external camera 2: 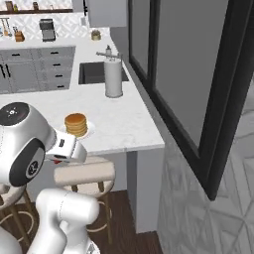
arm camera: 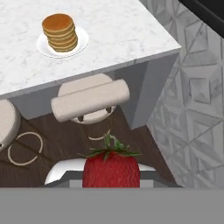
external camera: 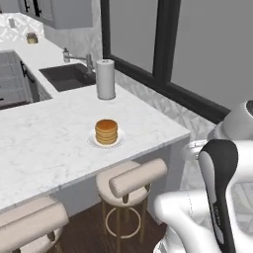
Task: Take the strawberry from the fridge and place it on top of the pancake, located on the dining counter.
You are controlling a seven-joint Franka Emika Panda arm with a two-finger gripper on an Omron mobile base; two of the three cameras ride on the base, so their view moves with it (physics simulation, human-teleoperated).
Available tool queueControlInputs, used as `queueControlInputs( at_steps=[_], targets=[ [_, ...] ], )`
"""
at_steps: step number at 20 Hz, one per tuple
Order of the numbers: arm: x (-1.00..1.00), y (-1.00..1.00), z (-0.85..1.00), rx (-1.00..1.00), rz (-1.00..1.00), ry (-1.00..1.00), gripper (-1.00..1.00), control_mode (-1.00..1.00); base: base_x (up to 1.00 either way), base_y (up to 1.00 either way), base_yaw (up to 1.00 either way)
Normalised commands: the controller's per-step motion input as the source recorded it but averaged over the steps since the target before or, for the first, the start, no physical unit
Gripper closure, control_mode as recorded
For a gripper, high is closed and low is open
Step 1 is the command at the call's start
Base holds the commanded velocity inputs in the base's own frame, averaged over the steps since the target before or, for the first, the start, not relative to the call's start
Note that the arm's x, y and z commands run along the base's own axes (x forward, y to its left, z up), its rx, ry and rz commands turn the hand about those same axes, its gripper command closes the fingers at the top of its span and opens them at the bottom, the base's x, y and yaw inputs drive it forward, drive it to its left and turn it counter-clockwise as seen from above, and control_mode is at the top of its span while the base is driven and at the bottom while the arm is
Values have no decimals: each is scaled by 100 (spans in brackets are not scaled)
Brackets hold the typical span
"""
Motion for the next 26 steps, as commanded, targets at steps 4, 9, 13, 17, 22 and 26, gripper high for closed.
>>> queueControlInputs(
  at_steps=[4,9,13,17,22,26],
  targets=[
    [0,0,0,0,0,0,100,100,11,-10,42],
    [0,0,0,0,0,0,100,100,19,29,31],
    [0,0,0,0,0,0,100,100,18,31,29],
    [0,0,0,0,0,0,100,100,33,25,24],
    [0,0,0,0,0,0,100,100,66,0,5],
    [0,0,0,0,0,0,100,100,82,0,1]
  ],
)
